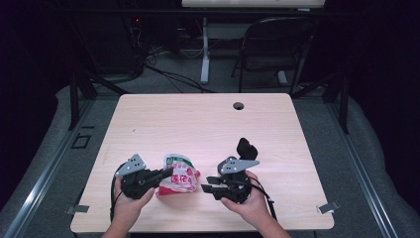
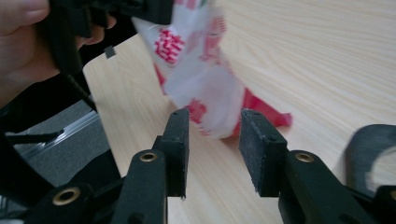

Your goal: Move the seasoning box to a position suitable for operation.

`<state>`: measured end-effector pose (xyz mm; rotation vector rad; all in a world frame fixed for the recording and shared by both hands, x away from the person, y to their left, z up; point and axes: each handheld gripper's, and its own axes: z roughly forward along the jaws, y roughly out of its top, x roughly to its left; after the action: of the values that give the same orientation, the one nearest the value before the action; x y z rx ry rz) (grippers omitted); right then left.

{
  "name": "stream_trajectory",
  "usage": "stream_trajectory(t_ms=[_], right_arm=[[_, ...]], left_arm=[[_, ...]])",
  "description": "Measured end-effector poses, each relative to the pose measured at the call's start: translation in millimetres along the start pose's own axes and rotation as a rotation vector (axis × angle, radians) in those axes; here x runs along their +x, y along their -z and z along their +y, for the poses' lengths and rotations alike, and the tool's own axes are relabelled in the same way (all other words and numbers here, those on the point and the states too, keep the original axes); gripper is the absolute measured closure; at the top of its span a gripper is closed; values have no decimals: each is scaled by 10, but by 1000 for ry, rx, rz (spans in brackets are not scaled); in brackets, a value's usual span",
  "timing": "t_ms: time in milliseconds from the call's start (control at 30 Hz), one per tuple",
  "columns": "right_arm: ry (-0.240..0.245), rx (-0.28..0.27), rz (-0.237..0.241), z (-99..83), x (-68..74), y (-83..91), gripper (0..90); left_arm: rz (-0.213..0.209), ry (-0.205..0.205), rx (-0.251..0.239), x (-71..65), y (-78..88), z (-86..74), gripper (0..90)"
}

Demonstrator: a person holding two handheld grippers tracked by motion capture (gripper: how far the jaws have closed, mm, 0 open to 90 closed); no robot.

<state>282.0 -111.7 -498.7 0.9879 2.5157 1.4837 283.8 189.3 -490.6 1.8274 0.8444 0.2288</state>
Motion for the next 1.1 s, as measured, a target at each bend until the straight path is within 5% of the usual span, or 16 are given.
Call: stream_trajectory(t_ms=[267, 400, 500, 667, 833, 1100], right_arm=[[28, 27, 13, -17, 69, -118, 608], [35, 33, -21, -16, 76, -222, 664], [25, 40, -23, -6, 57, -272, 787], [0, 39, -24, 0, 29, -282, 896], [-5, 24, -32, 9, 37, -263, 900], [6, -9, -73, 64, 63, -144, 900]], left_arm=[[-12, 1, -4, -40, -65, 18, 900], [-15, 4, -6, -54, -79, 14, 900], [-14, 1, -5, -47, -75, 8, 900], [-16, 14, -3, -18, -60, -14, 887], [-20, 3, -10, 0, -47, -42, 799], [-14, -2, -32, -14, -45, -18, 802]])
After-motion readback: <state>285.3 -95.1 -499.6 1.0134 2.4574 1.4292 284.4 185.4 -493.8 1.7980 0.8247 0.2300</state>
